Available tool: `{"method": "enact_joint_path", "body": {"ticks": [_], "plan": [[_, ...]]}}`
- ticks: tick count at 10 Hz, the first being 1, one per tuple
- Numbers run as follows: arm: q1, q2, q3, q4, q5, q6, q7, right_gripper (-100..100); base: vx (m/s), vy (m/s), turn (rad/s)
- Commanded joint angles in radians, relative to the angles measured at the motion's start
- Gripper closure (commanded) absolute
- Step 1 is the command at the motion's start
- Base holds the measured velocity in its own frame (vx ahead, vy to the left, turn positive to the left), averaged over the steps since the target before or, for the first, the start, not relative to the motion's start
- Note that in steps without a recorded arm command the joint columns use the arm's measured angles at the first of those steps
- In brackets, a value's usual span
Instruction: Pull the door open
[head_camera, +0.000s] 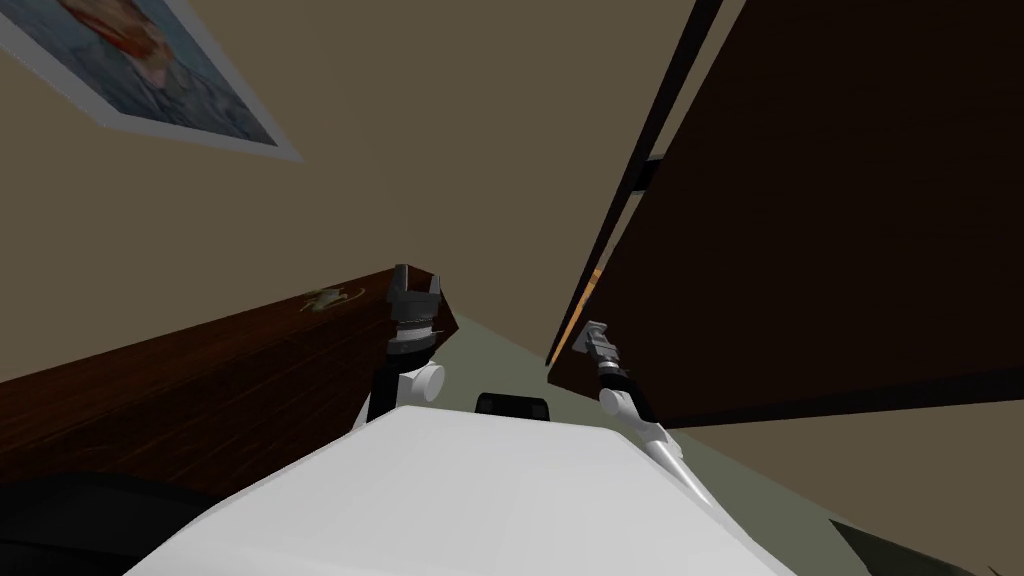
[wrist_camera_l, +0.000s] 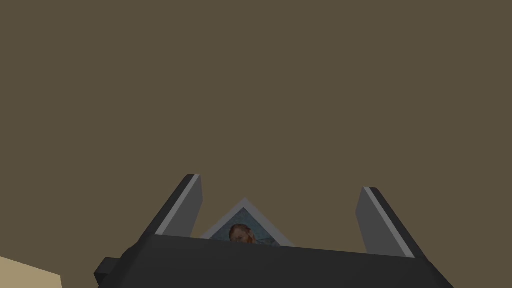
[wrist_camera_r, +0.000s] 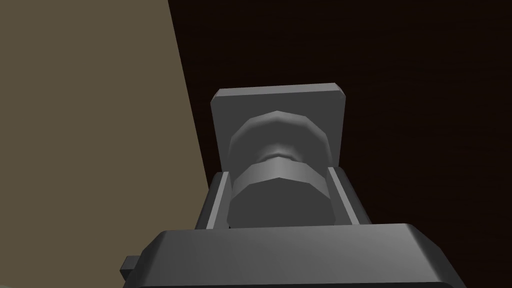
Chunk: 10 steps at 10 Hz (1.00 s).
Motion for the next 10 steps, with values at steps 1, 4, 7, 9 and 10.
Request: {"method": "enact_joint_path", "body": {"ticks": [1,4,7,9,10], "plan": [[0.0,0.0,0.0,0.0,0.0,0.0,0.0,100,-0.096,-0.008,0.031],[0.02,-0.037,0.034,-0.012,0.01,-0.02,-0.041,100,-0.194,-0.039,0.122],[0.039,-0.079,0.067,-0.027,0.022,-0.045,-0.084,100,-0.226,-0.072,0.142],[0.05,-0.105,0.087,-0.036,0.029,-0.06,-0.11,100,-0.23,-0.044,0.103],[0.055,-0.116,0.096,-0.04,0.032,-0.066,-0.123,100,-0.236,-0.056,0.119]]}}
